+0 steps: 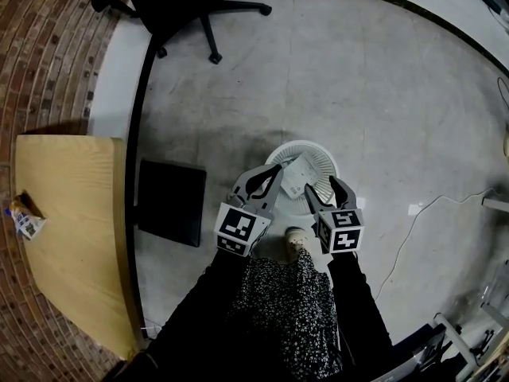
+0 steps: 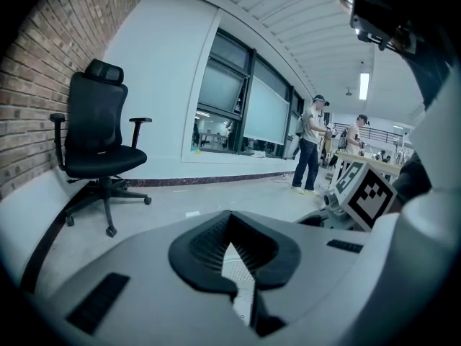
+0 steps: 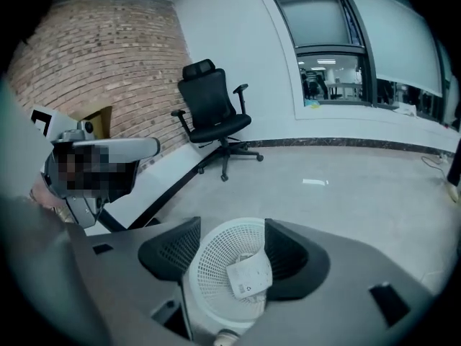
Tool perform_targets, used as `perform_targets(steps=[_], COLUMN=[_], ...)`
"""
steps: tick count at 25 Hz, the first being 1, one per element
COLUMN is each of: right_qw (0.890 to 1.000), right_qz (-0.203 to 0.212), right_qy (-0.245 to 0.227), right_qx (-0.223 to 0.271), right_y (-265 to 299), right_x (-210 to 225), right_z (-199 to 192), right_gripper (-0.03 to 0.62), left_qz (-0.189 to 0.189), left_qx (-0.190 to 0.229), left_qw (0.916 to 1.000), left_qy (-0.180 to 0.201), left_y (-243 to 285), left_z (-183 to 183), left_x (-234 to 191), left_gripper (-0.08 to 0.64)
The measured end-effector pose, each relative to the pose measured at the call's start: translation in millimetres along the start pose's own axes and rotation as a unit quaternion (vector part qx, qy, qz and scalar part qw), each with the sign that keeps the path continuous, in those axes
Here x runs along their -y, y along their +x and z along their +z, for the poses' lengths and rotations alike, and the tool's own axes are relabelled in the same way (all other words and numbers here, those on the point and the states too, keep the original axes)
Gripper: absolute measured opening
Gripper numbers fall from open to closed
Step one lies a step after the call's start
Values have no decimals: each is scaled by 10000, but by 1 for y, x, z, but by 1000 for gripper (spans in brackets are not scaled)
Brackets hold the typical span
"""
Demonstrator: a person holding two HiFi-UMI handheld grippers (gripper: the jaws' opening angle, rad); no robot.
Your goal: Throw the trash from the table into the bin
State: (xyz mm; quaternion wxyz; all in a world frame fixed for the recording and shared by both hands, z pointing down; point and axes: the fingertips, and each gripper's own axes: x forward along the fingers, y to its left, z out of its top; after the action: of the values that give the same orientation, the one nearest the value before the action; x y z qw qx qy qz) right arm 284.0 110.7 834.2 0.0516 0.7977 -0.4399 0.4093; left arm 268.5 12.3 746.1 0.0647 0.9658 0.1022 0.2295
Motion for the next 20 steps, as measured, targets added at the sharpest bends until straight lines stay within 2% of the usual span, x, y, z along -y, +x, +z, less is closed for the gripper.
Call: perform_targets(steps=[4,9,13,18,20], right_qw=[9998,9986,9979,9938,9927], right_qz=[26,259,307,490,502], right_qy=[-120,-436,-511,-848,-900], right_qx=[127,116,257,517,627], right_y=[-2,-12,-22,-41,-48], right_x=[-4,-17,-29,-48,-56], right_z=[11,31,56,95,112], right_gripper=[262,261,259,256,233], left_qz=[30,29,85,219,294], left_qx=[16,105,153,303,398], left_qw=[10000,9999,9998,9993,9988], left_qy=[-33,24,11,49,45], left_y=[-3,-8,-18,-36,-44], left_z=[3,18,33,64,77], left_x=[-3,-1,-5,-9,-13], left_gripper=[6,6,6,6,6])
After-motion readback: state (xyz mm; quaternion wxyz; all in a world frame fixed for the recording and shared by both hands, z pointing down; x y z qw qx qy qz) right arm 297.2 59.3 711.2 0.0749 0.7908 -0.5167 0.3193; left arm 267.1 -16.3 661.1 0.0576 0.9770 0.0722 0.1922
